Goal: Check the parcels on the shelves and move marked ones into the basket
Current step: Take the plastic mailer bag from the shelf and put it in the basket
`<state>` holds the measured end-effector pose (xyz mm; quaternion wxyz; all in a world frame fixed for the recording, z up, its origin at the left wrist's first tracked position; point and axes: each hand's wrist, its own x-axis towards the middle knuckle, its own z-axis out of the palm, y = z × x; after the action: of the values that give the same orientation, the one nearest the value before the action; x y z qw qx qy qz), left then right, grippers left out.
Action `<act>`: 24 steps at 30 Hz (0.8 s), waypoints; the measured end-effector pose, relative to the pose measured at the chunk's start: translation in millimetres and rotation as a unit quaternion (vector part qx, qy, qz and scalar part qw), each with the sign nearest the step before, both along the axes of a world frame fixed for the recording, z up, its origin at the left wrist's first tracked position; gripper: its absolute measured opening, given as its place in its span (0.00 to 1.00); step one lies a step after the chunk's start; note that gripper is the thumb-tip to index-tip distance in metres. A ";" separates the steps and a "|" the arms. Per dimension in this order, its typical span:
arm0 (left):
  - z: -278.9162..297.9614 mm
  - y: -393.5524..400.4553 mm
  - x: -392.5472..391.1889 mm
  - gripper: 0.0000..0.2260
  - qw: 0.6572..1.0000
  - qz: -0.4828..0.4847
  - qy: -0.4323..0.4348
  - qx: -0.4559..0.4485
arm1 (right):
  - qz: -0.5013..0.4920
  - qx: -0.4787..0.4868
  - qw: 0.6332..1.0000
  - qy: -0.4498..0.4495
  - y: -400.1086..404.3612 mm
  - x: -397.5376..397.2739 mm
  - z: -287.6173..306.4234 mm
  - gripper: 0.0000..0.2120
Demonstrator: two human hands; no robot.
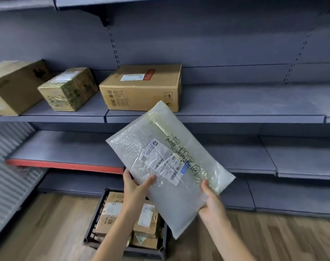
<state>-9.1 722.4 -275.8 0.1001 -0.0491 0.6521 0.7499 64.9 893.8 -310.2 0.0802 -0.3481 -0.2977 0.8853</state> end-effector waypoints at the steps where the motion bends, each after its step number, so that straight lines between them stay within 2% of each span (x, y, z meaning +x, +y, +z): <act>1: -3.9 -7.5 2.9 0.32 1.000 0.006 0.000 0.007 | 0.014 -0.010 1.000 0.002 -15.4 -0.8 0.6 0.11; 5: -8.9 -49.4 -3.9 0.35 1.000 0.014 0.008 0.024 | 0.053 -0.042 0.997 0.042 -63.0 -6.3 -6.7 0.17; 9: -9.8 -99.0 -31.4 0.33 0.999 -0.013 0.015 0.029 | 0.041 -0.017 0.997 0.057 -101.0 -18.4 -17.6 0.19; 16: -9.0 -206.4 -100.8 0.32 0.995 -0.099 0.013 0.009 | -0.029 0.022 0.999 0.032 -171.2 -44.8 -44.4 0.08; 17: -9.4 -220.3 -108.9 0.32 0.993 -0.114 0.014 0.000 | -0.030 0.037 0.999 0.020 -180.1 -47.8 -43.6 0.08; 18: -8.5 -232.6 -115.4 0.32 0.992 -0.127 0.014 -0.003 | -0.027 0.056 0.998 0.013 -187.1 -49.1 -43.7 0.12; 20: -9.2 -252.4 -125.3 0.32 0.989 -0.148 0.006 0.007 | 0.009 0.088 0.996 0.006 -198.4 -51.0 -39.6 0.16; 22: -10.9 -266.3 -132.4 0.32 0.983 -0.182 -0.004 0.014 | 0.062 0.114 0.991 -0.013 -209.6 -54.0 -35.5 0.10; 24: -14.7 -276.7 -136.8 0.33 0.976 -0.217 -0.007 0.011 | 0.091 0.098 0.991 -0.024 -222.2 -59.2 -35.0 0.08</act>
<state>-145.9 445.6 -290.5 0.2654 0.0900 0.6381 0.7171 5.7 671.5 -345.2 0.0258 -0.3307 -0.4155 0.8470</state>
